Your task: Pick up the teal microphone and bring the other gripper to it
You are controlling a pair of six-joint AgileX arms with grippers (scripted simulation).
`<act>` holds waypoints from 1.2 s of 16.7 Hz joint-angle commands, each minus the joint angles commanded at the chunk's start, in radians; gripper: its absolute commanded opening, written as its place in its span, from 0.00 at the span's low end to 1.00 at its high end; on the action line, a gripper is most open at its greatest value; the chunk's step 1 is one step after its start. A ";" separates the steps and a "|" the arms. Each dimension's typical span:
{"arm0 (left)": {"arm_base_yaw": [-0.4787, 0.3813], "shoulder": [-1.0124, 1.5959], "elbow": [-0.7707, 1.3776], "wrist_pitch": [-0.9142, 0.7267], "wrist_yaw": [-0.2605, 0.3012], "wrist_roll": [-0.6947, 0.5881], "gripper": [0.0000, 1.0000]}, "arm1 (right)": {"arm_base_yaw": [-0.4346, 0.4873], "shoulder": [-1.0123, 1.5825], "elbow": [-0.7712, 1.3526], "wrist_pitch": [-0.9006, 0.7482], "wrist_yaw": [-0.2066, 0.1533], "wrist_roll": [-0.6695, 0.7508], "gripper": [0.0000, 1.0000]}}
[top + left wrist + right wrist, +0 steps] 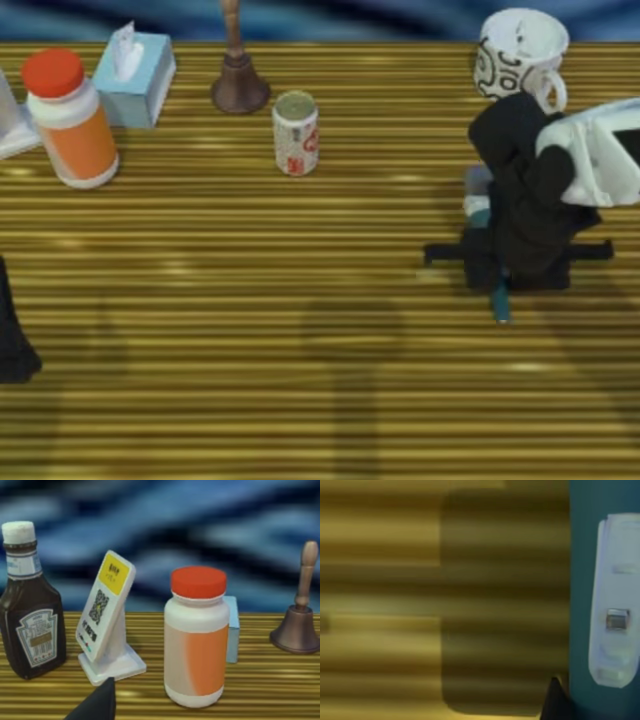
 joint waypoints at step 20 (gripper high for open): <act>0.000 0.000 0.000 0.000 0.000 0.000 1.00 | -0.006 -0.360 -0.388 1.380 -0.397 -0.389 0.00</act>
